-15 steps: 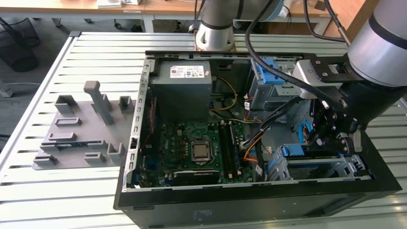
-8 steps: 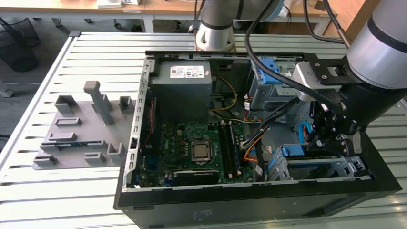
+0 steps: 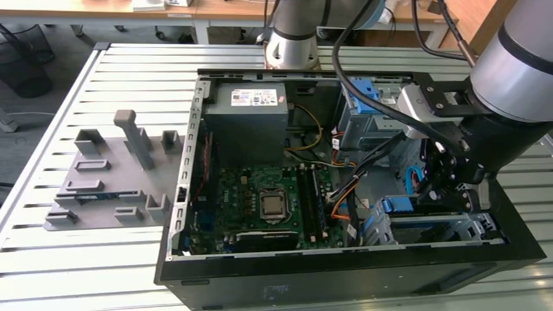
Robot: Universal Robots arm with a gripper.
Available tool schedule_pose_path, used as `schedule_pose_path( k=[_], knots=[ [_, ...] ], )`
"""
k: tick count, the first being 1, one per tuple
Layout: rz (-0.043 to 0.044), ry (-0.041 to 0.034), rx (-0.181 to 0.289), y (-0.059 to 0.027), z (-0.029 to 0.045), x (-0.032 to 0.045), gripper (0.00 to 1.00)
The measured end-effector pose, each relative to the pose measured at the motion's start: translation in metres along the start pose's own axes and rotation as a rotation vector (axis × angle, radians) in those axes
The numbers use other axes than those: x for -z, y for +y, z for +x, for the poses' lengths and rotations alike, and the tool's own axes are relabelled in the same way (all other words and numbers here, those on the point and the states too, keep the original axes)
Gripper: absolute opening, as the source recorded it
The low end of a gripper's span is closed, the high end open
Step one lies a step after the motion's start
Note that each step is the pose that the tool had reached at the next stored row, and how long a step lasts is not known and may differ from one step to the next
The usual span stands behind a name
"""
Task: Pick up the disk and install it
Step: 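Insert the second disk wire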
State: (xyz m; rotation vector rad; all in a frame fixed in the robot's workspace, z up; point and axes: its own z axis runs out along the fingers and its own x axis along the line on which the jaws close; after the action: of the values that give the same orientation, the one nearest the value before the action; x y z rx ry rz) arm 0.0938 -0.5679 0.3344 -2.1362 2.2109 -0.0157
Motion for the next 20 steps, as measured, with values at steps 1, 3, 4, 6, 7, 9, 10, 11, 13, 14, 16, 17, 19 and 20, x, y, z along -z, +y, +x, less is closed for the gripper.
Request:
schedule_pose_path(
  k=[1,3,4,6,7,9,10,11,13,14,16,17,19,20],
  knots=[
    [0.0000,0.0001,0.000,0.0000,0.0000,-0.0002,0.17],
    [0.0000,0.0001,0.000,0.0000,0.0000,-0.0005,0.17],
    [0.0000,0.0000,0.000,0.0000,0.0001,-0.0006,0.17],
    [0.0000,0.0001,0.000,0.0001,0.0001,-0.0010,0.17],
    [0.0000,-0.0001,0.000,0.0001,0.0001,-0.0013,0.17],
    [0.0000,-0.0001,0.000,0.0001,0.0001,-0.0018,0.17],
    [0.0000,0.0000,0.000,0.0001,0.0002,-0.0020,0.17],
    [0.0000,0.0002,0.000,0.0001,0.0002,-0.0022,0.17],
    [0.0000,0.0000,0.000,0.0002,0.0002,-0.0029,0.17],
    [0.0000,0.0000,0.000,0.0002,0.0002,-0.0033,0.17],
    [0.0000,0.0000,0.000,0.0002,0.0003,-0.0042,0.17],
    [0.0000,0.0000,0.000,0.0003,0.0003,-0.0046,0.17],
    [0.0000,-0.0001,0.000,0.0003,0.0003,-0.0057,0.17],
    [0.0000,0.0001,0.000,0.0003,0.0004,-0.0059,0.17]
  ],
)
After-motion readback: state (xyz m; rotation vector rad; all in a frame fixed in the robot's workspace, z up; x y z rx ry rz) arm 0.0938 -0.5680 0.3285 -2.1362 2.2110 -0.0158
